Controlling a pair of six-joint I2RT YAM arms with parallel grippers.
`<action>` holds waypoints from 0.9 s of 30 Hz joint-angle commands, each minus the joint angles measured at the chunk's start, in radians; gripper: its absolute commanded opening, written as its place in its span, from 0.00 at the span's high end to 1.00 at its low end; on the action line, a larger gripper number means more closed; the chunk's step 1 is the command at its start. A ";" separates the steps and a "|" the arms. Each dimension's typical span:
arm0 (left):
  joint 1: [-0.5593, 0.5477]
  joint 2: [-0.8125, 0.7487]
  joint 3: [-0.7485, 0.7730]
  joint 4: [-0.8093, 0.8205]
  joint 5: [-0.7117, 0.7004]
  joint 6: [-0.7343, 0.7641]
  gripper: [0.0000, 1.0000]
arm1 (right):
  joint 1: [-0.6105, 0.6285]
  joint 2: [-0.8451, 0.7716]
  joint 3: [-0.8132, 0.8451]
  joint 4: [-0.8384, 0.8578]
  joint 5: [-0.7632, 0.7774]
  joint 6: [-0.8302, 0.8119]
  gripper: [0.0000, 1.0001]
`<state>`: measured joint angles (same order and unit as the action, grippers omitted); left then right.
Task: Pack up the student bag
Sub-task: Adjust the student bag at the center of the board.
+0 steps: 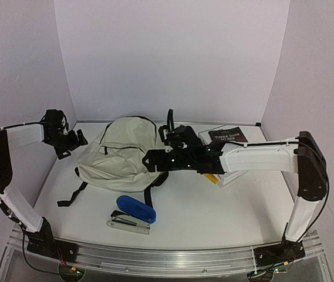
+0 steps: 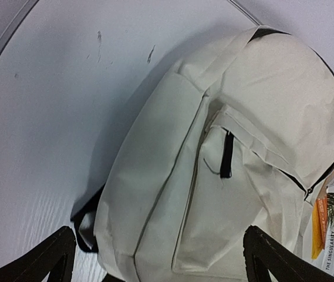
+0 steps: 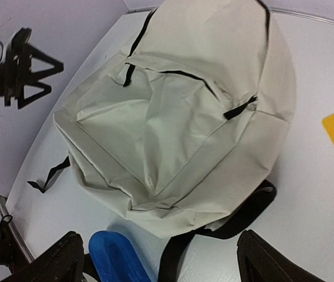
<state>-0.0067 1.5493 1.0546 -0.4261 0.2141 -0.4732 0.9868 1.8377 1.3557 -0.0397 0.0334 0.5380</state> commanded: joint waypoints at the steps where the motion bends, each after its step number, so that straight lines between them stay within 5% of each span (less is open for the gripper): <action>1: 0.004 0.175 0.160 -0.003 0.000 0.153 0.00 | 0.030 0.104 0.131 -0.017 0.023 0.006 0.12; 12: 0.004 0.354 0.197 0.024 0.143 0.140 0.05 | 0.035 0.280 0.194 -0.047 0.020 0.129 0.13; 21: 0.004 0.301 0.060 0.030 0.316 0.091 0.66 | 0.014 0.352 0.263 -0.048 0.059 0.107 0.50; 27: -0.041 0.149 -0.074 0.102 0.502 0.068 0.74 | -0.085 0.301 0.172 -0.046 0.084 0.084 0.57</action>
<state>0.0051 1.8198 1.0420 -0.3404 0.5280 -0.3785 0.9771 2.1793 1.5671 -0.0996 0.0694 0.6471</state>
